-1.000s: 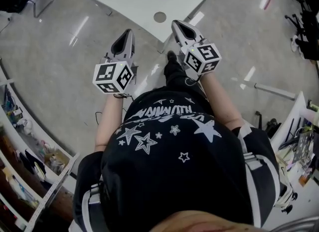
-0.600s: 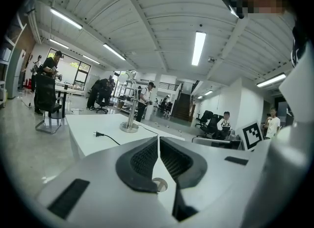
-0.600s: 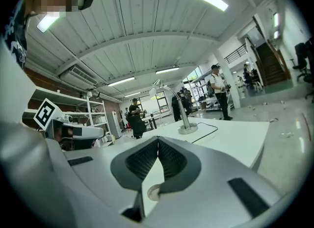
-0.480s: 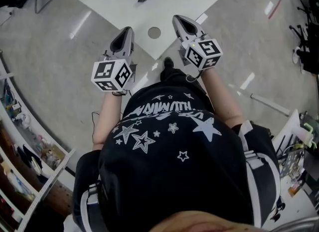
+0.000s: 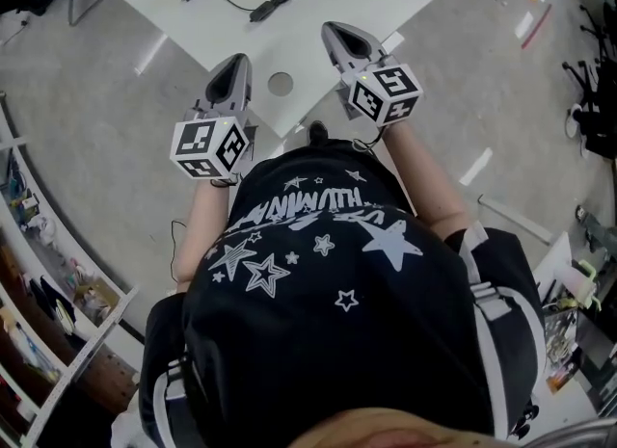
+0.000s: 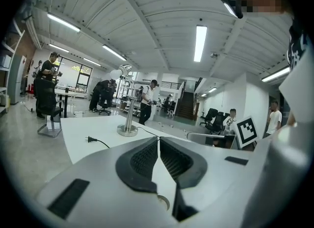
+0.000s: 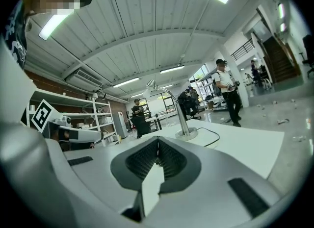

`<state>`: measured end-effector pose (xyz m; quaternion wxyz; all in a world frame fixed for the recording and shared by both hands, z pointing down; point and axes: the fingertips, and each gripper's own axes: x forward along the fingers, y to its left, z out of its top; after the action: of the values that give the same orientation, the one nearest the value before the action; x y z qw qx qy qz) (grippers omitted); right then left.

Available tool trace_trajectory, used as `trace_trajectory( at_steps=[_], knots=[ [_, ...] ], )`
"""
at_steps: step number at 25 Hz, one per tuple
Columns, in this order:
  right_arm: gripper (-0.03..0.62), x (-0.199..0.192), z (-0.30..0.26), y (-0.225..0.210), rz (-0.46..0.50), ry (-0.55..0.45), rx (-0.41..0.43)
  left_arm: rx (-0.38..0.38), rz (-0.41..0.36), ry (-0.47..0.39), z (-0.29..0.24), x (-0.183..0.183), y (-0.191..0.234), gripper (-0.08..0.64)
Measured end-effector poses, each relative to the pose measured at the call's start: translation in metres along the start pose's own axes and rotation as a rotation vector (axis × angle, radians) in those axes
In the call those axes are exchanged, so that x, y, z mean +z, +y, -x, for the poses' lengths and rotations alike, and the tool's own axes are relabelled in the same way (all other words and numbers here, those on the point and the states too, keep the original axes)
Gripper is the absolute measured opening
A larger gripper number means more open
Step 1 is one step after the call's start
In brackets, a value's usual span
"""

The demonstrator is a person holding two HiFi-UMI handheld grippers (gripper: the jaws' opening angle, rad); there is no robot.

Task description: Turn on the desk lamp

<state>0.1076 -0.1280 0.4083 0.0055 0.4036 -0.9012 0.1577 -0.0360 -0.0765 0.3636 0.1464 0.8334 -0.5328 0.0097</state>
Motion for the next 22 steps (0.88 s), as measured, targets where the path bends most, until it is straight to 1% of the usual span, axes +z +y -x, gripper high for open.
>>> trace_trajectory(
  at_steps=[5,13,15,19,22],
  knots=[
    [0.006,0.010,-0.009,-0.020,-0.001,-0.005,0.016,0.034,0.002,-0.001,-0.018,0.000,0.005,0.023],
    [0.006,0.008,-0.017,-0.046,-0.030,0.014,0.041,0.081,-0.006,0.017,-0.038,-0.004,0.003,0.023],
    [0.006,0.008,-0.024,-0.048,-0.032,0.019,0.049,0.095,-0.012,0.011,-0.041,-0.001,0.007,0.023],
    [0.006,0.004,-0.039,-0.042,-0.026,0.043,0.080,0.118,0.002,0.016,-0.038,-0.004,0.016,0.023],
    [0.006,-0.003,-0.049,-0.037,-0.031,0.063,0.094,0.112,0.003,0.018,-0.039,-0.007,0.020,0.023]
  ],
)
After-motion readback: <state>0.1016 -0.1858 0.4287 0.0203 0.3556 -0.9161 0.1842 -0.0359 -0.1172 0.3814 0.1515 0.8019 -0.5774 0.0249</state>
